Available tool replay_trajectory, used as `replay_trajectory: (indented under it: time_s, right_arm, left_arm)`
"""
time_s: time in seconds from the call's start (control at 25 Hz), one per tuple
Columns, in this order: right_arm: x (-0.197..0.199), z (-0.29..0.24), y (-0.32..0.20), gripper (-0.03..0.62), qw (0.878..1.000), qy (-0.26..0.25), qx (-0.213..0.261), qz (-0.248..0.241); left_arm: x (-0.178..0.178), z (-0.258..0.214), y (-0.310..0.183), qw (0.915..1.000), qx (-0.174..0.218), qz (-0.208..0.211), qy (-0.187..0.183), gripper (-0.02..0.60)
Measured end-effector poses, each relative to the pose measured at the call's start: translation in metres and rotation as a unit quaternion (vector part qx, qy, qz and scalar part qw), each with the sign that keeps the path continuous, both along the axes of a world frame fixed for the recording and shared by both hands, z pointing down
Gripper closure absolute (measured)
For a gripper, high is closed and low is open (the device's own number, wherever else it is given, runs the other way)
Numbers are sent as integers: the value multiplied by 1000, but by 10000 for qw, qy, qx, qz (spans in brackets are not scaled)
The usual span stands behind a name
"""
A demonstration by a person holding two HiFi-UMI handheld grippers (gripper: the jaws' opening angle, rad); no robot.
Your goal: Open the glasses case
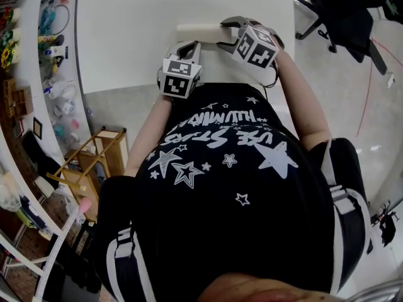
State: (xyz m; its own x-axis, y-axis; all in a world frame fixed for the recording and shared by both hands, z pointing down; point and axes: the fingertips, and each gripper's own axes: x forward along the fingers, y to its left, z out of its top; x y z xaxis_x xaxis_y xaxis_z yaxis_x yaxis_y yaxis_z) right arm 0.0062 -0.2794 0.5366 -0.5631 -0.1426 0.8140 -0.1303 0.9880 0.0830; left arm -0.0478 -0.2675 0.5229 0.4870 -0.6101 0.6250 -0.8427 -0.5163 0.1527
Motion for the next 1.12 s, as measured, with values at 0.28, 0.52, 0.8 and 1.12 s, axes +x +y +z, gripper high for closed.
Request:
replay_trajectory:
  time_s: [0.28,0.52,0.8,1.12]
  right_arm:
    - [-1,0,1,329,9999,34,-112,-3]
    - [1,-1,0,329,9998,32,-180,-18]
    - [4,0,-2,329,9994,52,-328,-59]
    - [5,2,-3,327,9987,58,-504,-90]
  left_arm:
    - [-2,3,4,10000,-55,33,25,569]
    - [0,3,3,9999,-68,39,89,569]
    - [2,3,2,9999,-88,79,105,569]
    - [3,3,0,9998,-92,107,172,569]
